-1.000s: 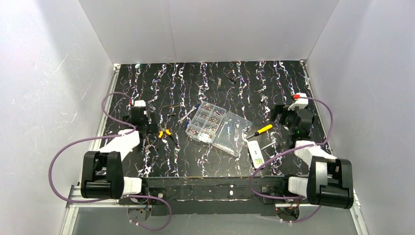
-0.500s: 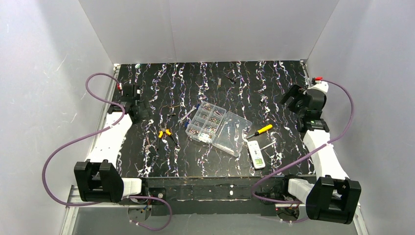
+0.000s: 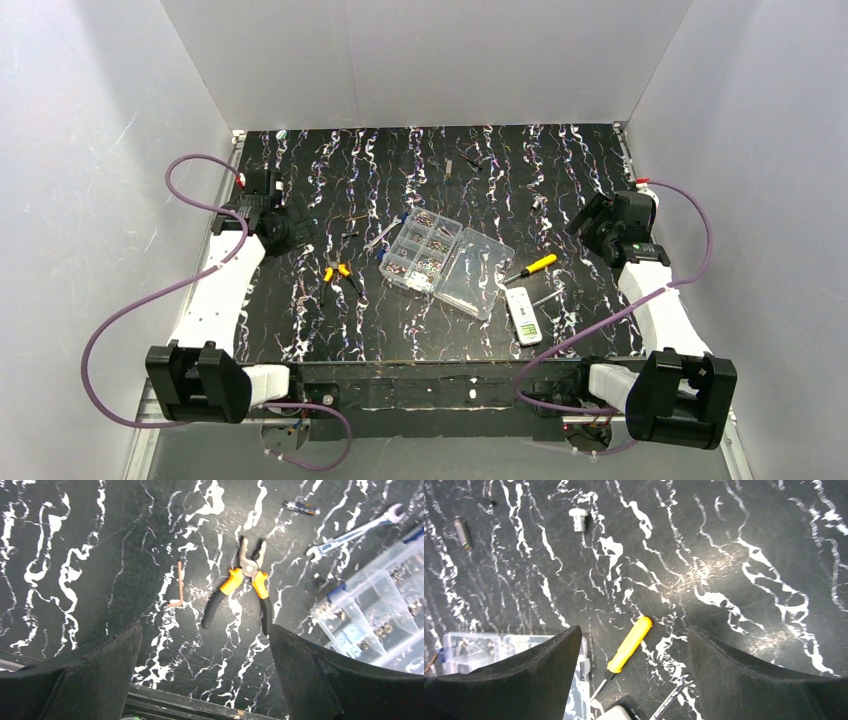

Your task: Load the batteries into the remote control

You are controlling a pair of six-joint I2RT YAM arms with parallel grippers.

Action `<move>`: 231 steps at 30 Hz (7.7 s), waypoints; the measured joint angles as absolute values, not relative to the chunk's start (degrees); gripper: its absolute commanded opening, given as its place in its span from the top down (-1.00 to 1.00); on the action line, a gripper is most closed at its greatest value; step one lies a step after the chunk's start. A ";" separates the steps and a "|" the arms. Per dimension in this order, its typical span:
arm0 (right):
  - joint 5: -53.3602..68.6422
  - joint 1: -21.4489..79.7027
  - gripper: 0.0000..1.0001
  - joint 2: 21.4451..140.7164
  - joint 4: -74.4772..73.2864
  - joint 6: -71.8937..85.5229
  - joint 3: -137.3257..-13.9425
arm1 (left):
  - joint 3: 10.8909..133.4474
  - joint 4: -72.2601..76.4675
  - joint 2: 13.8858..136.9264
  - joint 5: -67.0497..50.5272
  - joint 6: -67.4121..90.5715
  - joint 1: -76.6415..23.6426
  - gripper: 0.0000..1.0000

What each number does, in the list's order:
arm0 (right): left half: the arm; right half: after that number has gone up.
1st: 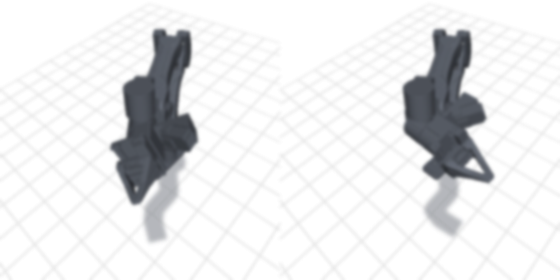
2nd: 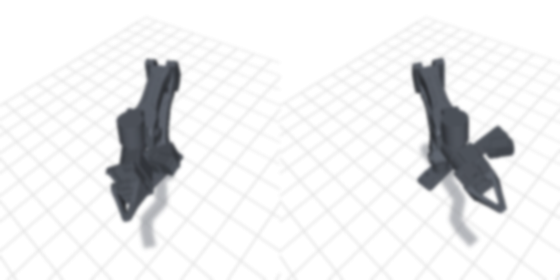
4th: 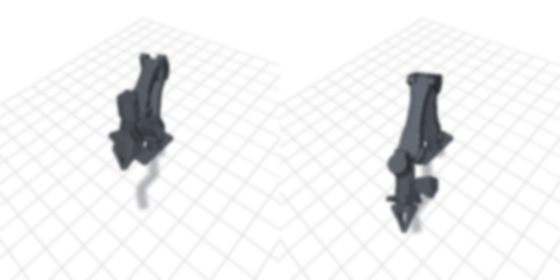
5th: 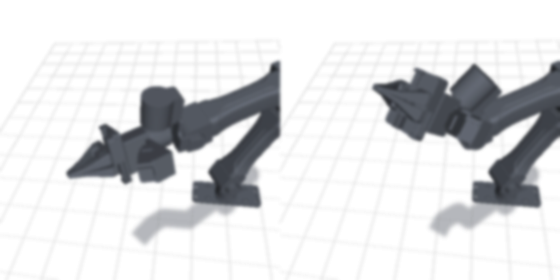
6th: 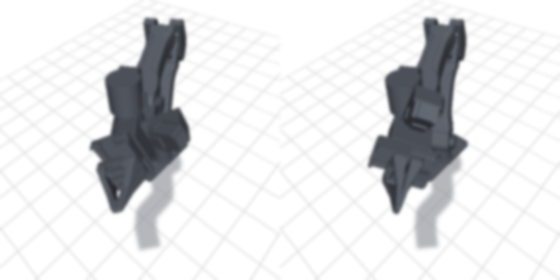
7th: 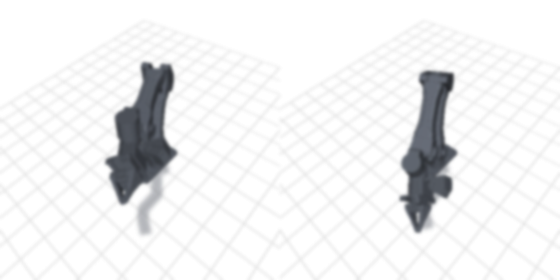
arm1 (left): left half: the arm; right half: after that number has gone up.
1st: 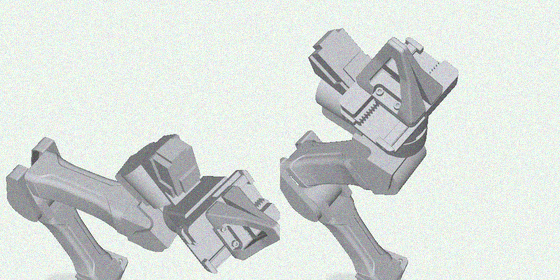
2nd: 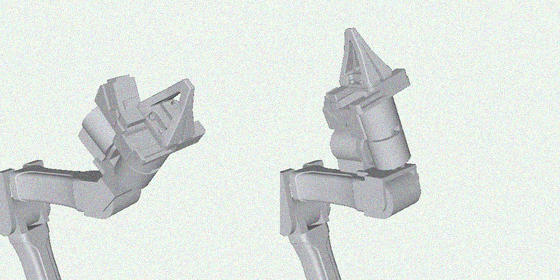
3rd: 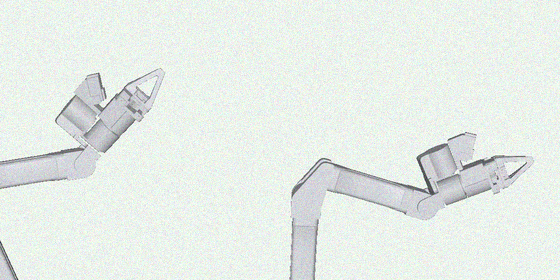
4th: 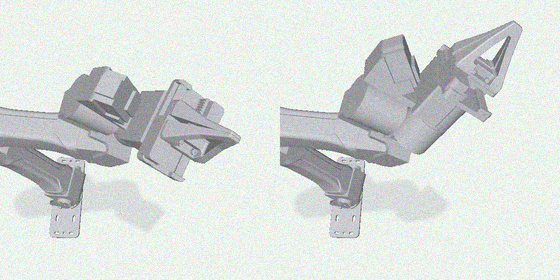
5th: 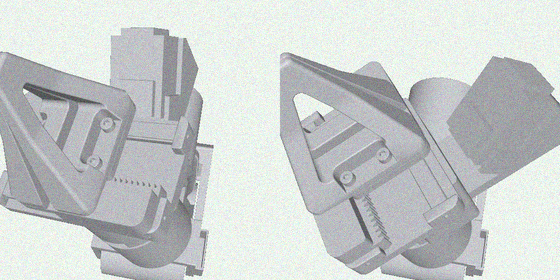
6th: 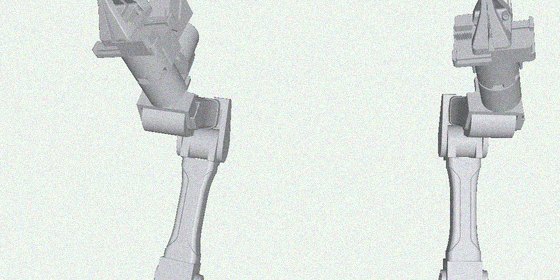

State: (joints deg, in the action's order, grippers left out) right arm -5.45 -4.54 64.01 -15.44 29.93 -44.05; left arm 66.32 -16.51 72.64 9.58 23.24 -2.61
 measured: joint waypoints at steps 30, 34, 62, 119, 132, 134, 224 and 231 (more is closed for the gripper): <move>-6.04 25.69 -0.59 56.47 -35.16 40.18 -33.67 | 59.29 -10.96 71.96 5.06 33.45 -30.28 -0.99; -3.42 25.69 -0.59 59.18 -35.16 40.82 -31.68 | 59.29 -10.94 71.96 4.67 33.23 -30.59 -0.99; -2.31 30.92 -0.41 71.96 -38.63 42.72 -36.12 | 54.30 -6.15 73.25 4.01 36.03 -30.87 -0.99; 27.90 41.76 0.97 76.69 -21.50 27.94 -59.90 | 59.42 15.11 74.37 -14.22 64.12 -34.63 -0.32; 28.18 41.76 0.97 76.66 -20.32 28.23 -60.71 | 57.65 18.13 74.37 -14.74 65.01 -35.88 0.35; 27.51 41.76 0.97 76.64 -20.34 28.25 -60.73 | 57.63 18.63 74.37 -14.92 65.14 -35.92 0.47; 27.24 23.57 -0.24 63.70 27.22 83.96 -34.85 | 54.02 52.58 81.62 -14.35 85.78 -30.87 1.00; 26.22 22.76 -0.43 58.96 18.63 71.44 -36.07 | 55.61 42.85 79.90 -14.44 85.67 -30.87 1.00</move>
State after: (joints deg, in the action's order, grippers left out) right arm 26.22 22.76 58.96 18.63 71.44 -36.07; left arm 55.61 42.85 79.90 -14.44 85.67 -30.87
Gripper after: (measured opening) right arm 0.675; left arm 0.255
